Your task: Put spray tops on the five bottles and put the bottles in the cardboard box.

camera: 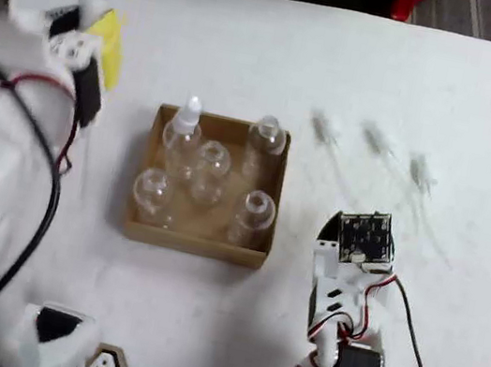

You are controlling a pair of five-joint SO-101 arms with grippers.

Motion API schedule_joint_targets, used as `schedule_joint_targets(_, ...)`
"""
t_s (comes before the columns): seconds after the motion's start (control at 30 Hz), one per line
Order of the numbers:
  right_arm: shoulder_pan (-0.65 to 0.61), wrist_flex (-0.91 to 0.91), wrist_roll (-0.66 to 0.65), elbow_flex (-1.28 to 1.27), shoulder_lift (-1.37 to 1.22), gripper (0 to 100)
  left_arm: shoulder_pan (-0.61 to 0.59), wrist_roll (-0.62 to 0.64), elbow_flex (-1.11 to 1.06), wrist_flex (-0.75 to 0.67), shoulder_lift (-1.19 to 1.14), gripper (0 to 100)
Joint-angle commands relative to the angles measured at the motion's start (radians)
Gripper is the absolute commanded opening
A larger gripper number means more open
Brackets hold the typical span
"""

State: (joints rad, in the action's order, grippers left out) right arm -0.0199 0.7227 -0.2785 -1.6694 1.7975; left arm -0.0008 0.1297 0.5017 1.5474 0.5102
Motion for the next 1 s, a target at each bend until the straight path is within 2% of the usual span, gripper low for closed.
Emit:
schedule_joint_targets(0.0, 0.001, -0.021, -0.011, -0.006, 0.007, 16.3, 0.021, -0.012, -0.35, -0.253, 0.259, 2)
schedule_joint_targets(0.23, 0.001, -0.021, -0.011, -0.006, 0.007, 16.3, 0.024, -0.005, -0.882, -0.784, 0.561, 2)
schedule_joint_targets(0.47, 0.001, -0.021, -0.011, -0.006, 0.007, 16.3, 0.116, -0.012, -1.307, -1.053, 0.788, 2)
schedule_joint_targets(0.7, 0.001, -0.021, -0.011, -0.006, 0.007, 16.3, 0.173, -0.146, -1.737, -1.493, 0.944, 2)
schedule_joint_targets(0.77, -0.001, -0.021, -0.011, -0.006, 0.007, 16.3, 0.166, -0.149, -1.8, -1.553, 0.974, 2)
schedule_joint_targets(0.97, -0.001, -0.021, -0.011, -0.006, 0.007, 16.3, 0.176, -0.144, -1.861, -1.511, 1.063, 2)
